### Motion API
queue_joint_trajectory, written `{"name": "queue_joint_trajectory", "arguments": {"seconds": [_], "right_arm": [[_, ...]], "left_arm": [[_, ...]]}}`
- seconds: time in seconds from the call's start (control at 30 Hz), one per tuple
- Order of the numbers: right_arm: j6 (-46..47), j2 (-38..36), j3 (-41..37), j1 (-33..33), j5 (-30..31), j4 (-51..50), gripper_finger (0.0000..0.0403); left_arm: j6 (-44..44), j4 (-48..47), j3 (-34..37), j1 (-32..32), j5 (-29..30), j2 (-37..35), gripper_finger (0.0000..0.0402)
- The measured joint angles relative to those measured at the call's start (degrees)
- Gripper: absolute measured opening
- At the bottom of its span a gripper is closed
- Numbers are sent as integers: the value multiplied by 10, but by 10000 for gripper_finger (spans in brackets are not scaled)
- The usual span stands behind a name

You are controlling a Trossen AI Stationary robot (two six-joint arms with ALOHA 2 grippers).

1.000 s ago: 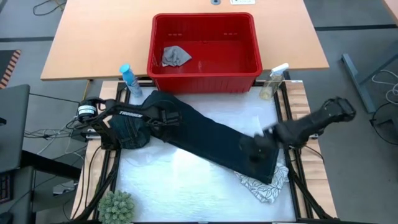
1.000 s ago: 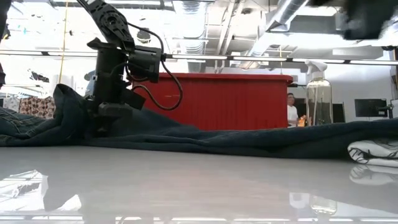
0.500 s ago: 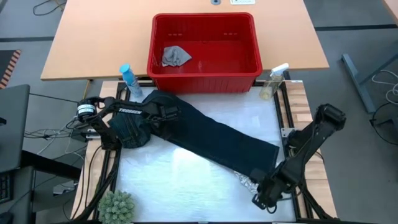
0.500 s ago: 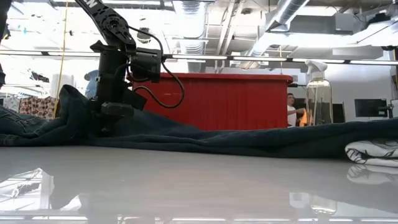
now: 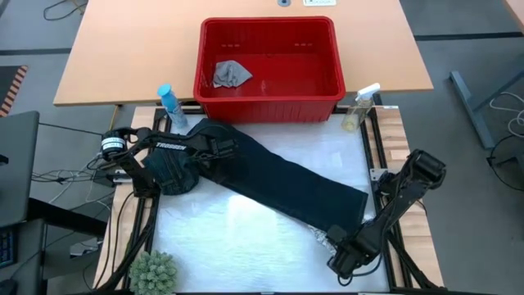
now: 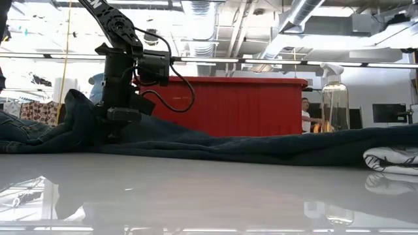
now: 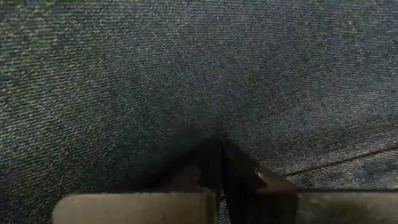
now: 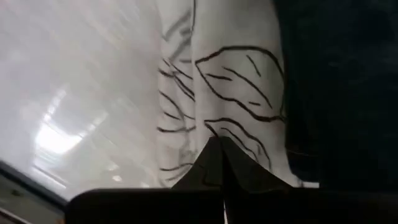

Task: Fold laundry
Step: Fold the dark blue pants

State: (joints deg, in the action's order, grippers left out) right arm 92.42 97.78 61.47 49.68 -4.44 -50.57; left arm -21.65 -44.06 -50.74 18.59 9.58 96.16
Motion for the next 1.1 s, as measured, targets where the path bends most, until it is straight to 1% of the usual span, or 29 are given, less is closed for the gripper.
{"name": "queue_joint_trajectory", "arguments": {"seconds": [0.17,0.27,0.4,0.5,0.63,0.7,0.73,0.83,0.93,1.0,1.1], "right_arm": [[-17,31,0,15,-61,37,14],[-19,35,5,28,-98,61,14],[-22,33,21,60,-148,61,14],[-7,25,24,86,-190,61,14],[26,19,24,120,-210,61,14],[37,10,32,125,-202,57,14],[37,3,41,125,-186,56,14],[42,-25,72,113,-123,41,14],[70,-48,94,96,-54,-26,17],[74,-61,103,84,-12,-59,35],[45,-75,104,56,36,-81,74]], "left_arm": [[0,2,0,0,1,0,0],[3,2,0,0,1,0,0],[16,3,0,0,2,0,0],[16,3,0,0,5,0,0],[16,5,0,-1,5,0,0],[15,5,0,-1,6,0,0],[14,5,0,-1,6,0,0],[11,6,0,-1,2,0,0],[10,9,0,0,2,0,0],[10,11,0,0,1,0,0],[10,11,0,0,1,0,0]]}}
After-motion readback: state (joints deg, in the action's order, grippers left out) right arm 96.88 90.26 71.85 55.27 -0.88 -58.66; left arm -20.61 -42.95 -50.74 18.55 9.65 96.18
